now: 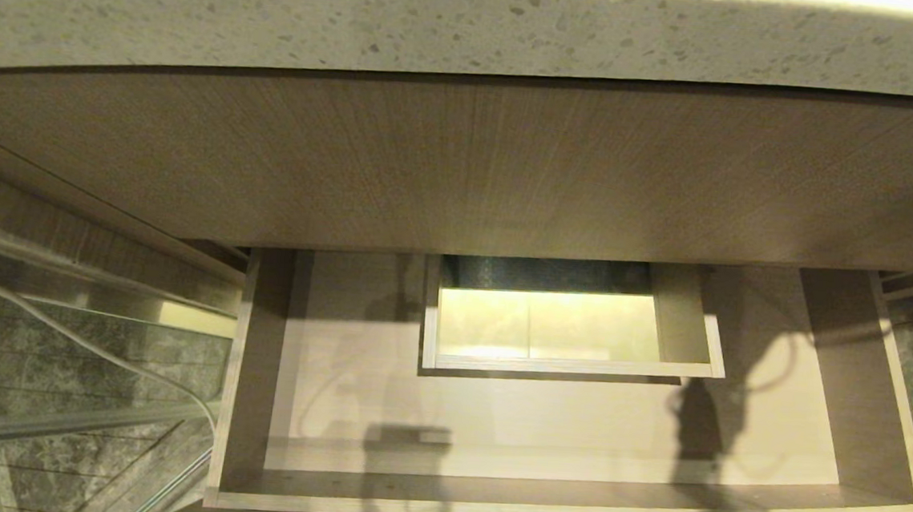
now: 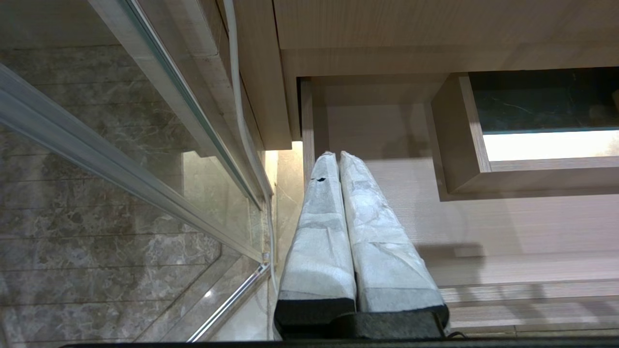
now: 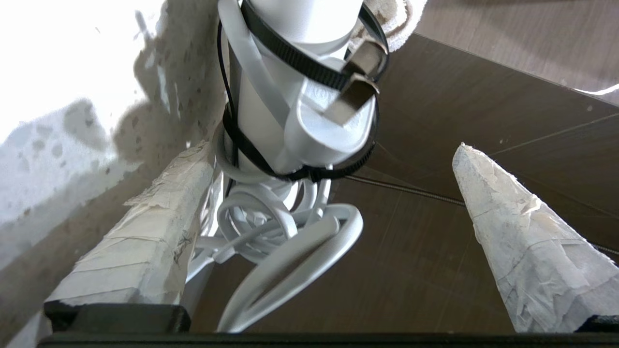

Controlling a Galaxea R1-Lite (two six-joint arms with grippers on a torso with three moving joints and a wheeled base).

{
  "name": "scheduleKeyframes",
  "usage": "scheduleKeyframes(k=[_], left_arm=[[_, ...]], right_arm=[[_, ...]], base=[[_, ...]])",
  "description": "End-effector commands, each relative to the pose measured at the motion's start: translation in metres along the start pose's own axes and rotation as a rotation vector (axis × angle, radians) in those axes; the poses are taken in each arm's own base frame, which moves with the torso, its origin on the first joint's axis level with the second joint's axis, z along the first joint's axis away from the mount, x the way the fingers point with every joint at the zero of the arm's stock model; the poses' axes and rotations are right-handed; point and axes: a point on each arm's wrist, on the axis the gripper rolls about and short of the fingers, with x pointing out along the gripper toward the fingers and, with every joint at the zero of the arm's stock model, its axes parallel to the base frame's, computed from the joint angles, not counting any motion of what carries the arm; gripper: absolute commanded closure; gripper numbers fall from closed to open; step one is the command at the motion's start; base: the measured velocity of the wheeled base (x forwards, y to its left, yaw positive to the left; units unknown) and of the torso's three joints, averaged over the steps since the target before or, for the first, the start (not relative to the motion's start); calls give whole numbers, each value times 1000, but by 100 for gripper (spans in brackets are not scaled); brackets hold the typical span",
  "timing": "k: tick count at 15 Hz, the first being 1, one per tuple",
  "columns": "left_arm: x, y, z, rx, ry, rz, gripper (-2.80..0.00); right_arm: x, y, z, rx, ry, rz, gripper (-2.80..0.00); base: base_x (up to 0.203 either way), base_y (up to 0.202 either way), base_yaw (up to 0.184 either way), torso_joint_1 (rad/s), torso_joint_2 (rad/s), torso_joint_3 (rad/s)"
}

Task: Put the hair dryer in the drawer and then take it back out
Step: Pick up the hairdryer

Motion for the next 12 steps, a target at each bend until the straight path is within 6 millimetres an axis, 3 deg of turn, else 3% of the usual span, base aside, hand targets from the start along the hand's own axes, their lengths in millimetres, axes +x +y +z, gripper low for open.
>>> scheduleKeyframes(k=[1,12], left_arm=[[1,0,-11,-1,38,1,0],[1,0,-11,-1,38,1,0]], right_arm=[[8,4,1,-8,22,-2,-280],[28,22,2,-19,36,22,-280]], base=[[0,0,0,0,0,0],[0,0,0,0,0,0]])
